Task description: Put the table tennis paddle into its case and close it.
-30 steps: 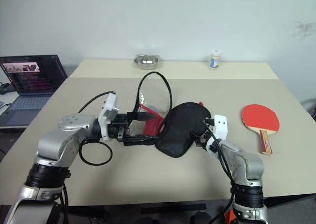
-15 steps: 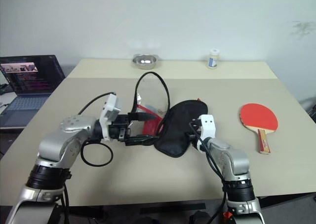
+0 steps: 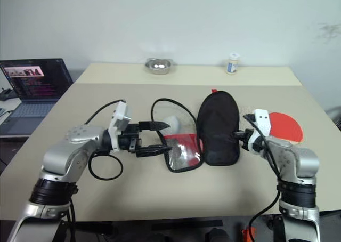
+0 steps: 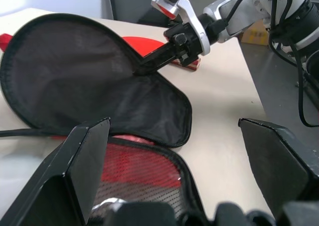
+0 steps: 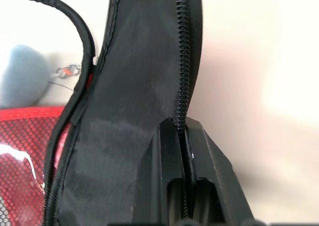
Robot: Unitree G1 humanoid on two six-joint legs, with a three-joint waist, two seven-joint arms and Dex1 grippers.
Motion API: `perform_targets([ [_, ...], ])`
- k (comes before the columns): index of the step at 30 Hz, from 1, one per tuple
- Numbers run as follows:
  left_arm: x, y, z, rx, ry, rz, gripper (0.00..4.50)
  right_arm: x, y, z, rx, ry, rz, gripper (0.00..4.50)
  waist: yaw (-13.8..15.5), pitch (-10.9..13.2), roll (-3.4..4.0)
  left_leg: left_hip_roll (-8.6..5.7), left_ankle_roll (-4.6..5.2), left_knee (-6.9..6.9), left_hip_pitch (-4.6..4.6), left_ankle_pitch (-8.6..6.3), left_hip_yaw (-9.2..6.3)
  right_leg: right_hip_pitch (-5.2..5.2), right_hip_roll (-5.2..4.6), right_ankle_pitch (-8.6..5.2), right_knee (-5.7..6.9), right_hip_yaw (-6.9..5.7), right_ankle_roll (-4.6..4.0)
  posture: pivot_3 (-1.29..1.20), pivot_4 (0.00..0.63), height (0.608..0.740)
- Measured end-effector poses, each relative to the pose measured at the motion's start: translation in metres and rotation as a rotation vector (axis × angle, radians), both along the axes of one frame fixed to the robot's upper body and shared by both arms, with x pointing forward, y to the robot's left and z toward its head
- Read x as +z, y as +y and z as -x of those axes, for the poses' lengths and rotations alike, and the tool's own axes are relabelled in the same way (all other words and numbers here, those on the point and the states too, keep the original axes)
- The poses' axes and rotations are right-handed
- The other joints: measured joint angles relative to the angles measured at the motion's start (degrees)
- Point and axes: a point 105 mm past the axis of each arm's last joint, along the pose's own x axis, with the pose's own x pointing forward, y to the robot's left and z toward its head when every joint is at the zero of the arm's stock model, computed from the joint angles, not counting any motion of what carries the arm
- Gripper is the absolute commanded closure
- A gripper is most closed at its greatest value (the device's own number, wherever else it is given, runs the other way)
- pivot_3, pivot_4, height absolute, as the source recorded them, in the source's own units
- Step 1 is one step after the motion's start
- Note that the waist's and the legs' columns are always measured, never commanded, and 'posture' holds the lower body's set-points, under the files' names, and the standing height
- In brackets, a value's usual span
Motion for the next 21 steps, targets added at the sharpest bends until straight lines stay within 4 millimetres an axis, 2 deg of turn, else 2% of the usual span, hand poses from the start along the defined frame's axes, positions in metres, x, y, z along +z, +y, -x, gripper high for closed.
perform_targets([
  [4, 0.000, -0.002, 0.000, -0.011, 0.000, 0.002, 0.00, -0.008, -0.006, 0.006, -0.016, 0.047, -0.025, 4.48, -0.1, 0.0, 0.01, -0.01, 0.00, 0.01, 0.00, 0.00, 0.02, 0.00, 0.01, 0.00, 0.02, 0.02, 0.00, 0.00, 0.150, 0.740],
  [8, 0.002, -0.005, 0.002, -0.036, -0.004, -0.002, 0.00, -0.009, -0.011, 0.007, -0.031, 0.055, -0.032, 4.48, 0.0, 0.0, 0.01, -0.02, 0.00, 0.00, 0.00, 0.00, 0.01, 0.00, 0.02, 0.00, 0.00, 0.01, 0.01, 0.00, 0.150, 0.740],
  [14, 0.003, -0.008, 0.002, -0.050, -0.020, 0.001, 0.00, -0.021, -0.024, 0.005, -0.066, 0.108, -0.036, 4.48, 0.0, 0.0, 0.01, -0.08, 0.00, 0.01, -0.01, 0.00, 0.02, 0.00, 0.02, 0.00, -0.01, 0.03, 0.01, 0.00, 0.150, 0.740],
  [17, 0.001, -0.010, 0.003, -0.061, -0.017, -0.007, 0.00, -0.024, -0.027, 0.003, -0.081, 0.111, -0.039, 3.79, 0.0, 0.0, 0.01, -0.08, 0.00, 0.00, -0.01, 0.00, 0.01, 0.00, 0.02, 0.00, 0.00, 0.03, 0.01, 0.00, 0.150, 0.740],
  [21, 0.000, -0.010, 0.003, -0.069, -0.026, -0.018, 0.00, -0.022, -0.034, 0.002, -0.104, 0.093, -0.020, 2.44, 0.0, 0.0, 0.01, -0.07, 0.00, 0.00, -0.01, 0.00, 0.01, 0.00, 0.02, -0.01, -0.01, 0.02, 0.02, 0.00, 0.150, 0.740],
])
